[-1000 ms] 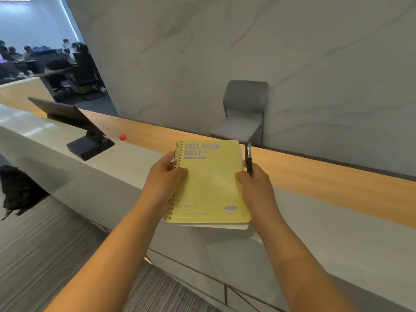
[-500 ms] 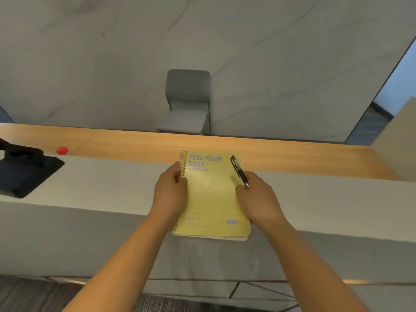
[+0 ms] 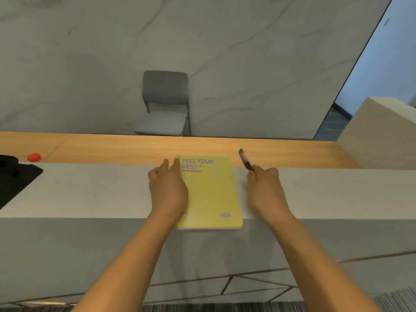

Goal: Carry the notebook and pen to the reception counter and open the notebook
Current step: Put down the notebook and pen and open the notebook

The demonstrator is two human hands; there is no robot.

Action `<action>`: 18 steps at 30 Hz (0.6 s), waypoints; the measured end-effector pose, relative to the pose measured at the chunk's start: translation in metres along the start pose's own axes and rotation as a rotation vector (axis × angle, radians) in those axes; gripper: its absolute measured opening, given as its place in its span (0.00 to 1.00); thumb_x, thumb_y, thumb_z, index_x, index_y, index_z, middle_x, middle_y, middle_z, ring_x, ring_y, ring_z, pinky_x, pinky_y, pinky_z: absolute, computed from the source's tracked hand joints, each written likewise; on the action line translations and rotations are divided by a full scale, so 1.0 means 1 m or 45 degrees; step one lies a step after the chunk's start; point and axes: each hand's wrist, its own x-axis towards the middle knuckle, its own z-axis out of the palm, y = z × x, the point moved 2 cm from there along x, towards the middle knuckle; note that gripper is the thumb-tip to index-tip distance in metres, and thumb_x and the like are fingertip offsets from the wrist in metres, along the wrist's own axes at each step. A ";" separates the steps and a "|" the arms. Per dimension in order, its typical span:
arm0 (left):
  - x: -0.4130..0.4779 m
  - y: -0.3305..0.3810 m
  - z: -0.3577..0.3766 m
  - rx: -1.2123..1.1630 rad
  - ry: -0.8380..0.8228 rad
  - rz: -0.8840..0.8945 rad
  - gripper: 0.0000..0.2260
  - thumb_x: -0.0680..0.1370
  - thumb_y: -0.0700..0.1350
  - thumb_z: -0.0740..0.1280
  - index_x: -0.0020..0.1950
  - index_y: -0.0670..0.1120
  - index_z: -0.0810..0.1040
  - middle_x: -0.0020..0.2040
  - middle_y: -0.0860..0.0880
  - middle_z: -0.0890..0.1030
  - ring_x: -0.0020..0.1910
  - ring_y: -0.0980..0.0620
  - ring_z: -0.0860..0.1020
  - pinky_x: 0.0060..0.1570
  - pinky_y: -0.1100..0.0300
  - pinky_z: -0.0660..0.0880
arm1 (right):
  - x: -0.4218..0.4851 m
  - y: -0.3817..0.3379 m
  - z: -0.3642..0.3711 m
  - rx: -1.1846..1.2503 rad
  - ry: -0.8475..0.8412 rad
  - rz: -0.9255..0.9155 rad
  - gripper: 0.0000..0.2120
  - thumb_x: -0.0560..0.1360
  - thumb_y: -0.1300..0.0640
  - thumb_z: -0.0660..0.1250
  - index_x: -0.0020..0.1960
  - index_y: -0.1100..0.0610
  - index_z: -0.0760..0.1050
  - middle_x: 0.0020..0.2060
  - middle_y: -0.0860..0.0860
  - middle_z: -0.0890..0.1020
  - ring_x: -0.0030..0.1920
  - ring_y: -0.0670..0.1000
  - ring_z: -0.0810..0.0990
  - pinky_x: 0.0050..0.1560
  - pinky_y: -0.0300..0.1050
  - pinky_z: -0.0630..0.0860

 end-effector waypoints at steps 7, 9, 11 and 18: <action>-0.035 0.073 -0.004 0.132 -0.128 0.300 0.23 0.79 0.49 0.56 0.75 0.49 0.63 0.76 0.49 0.63 0.72 0.43 0.63 0.64 0.52 0.66 | 0.010 0.053 -0.040 -0.359 0.179 0.218 0.15 0.78 0.62 0.53 0.57 0.64 0.75 0.56 0.60 0.73 0.53 0.60 0.73 0.42 0.47 0.65; -0.040 0.089 0.005 0.289 -0.208 0.319 0.24 0.79 0.52 0.55 0.75 0.48 0.62 0.76 0.48 0.62 0.70 0.42 0.65 0.59 0.52 0.70 | 0.011 0.060 -0.041 -0.396 0.137 0.254 0.15 0.77 0.64 0.53 0.58 0.62 0.75 0.58 0.59 0.72 0.54 0.59 0.74 0.41 0.47 0.66; -0.043 0.100 0.012 0.393 -0.241 0.305 0.25 0.79 0.55 0.54 0.74 0.47 0.62 0.76 0.48 0.62 0.69 0.42 0.66 0.55 0.52 0.71 | 0.011 0.067 -0.042 -0.404 0.103 0.291 0.15 0.76 0.65 0.54 0.58 0.63 0.74 0.60 0.59 0.71 0.47 0.59 0.75 0.37 0.45 0.65; -0.042 0.112 0.029 0.619 -0.214 0.231 0.19 0.78 0.51 0.57 0.66 0.43 0.69 0.69 0.44 0.70 0.62 0.42 0.72 0.41 0.56 0.65 | 0.016 0.085 -0.039 -0.442 0.090 0.318 0.14 0.75 0.64 0.57 0.59 0.64 0.73 0.62 0.58 0.69 0.26 0.50 0.62 0.26 0.41 0.56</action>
